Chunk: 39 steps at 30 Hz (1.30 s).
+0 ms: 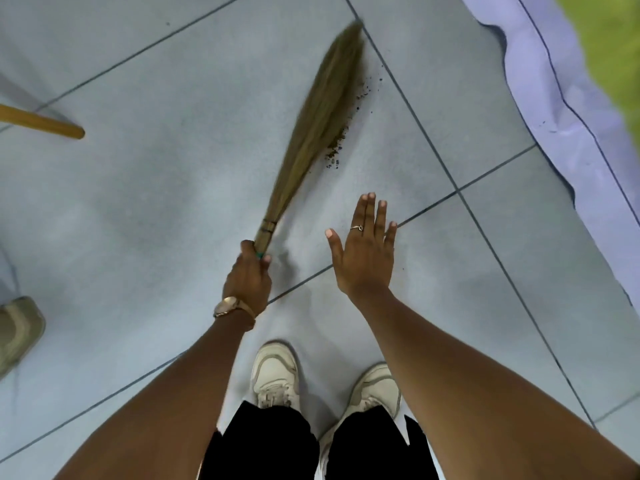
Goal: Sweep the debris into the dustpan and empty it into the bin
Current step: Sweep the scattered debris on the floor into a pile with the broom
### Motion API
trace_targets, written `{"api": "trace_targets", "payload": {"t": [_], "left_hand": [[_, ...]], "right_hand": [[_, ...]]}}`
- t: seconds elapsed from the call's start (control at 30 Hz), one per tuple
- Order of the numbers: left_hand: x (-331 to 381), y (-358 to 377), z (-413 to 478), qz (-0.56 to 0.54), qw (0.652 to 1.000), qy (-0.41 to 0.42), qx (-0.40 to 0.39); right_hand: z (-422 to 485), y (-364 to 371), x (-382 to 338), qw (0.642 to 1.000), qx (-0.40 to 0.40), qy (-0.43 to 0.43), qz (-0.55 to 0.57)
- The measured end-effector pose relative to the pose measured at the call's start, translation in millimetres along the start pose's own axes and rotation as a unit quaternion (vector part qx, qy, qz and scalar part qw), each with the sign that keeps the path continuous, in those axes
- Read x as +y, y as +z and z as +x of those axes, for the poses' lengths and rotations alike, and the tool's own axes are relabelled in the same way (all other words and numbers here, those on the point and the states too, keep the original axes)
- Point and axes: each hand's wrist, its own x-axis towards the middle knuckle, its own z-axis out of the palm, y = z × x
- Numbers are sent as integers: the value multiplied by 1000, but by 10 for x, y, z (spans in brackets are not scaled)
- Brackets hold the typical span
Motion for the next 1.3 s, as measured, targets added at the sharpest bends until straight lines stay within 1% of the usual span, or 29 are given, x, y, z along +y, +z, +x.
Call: {"api": "trace_targets", "payload": {"t": [0.1,0.23,0.33,0.43,0.53,0.73,0.83,0.93,1.13,1.23,1.3], "left_hand": [[-59,-266,223,13,999,-1,48],[153,-492,811,93,995,1,46],[525,-630,1215,138,990,28,33],[1017,-773,1468,131,990,39,30],[1471,-910,1554,153,987,42,3],[2002,-1068,1262,199,977,79,-25],[2059,-1025,1004,227,966,112,-43],[2004,-994,770,277,950,131,-63],[1830,-1255,224,351,924,114,-96],[1792,-1545,-133,357,922,102,-112],[1767,-1726,-362,342,928,93,-116]], "right_hand": [[15,-44,-100,1000,4,-6,18],[113,-67,-134,999,6,-27,23],[145,-91,-84,999,0,-29,24],[118,-157,-4,999,-9,-17,30],[23,-265,78,1000,-10,-12,25],[-151,-549,90,1000,-4,4,-8],[-234,-659,63,998,-33,27,-39],[-340,-763,-4,996,-60,52,-42],[-811,-1055,-132,993,-97,58,-34],[-1160,-1323,-195,992,-103,77,-4],[-1381,-1479,-231,991,-110,82,1]]}}
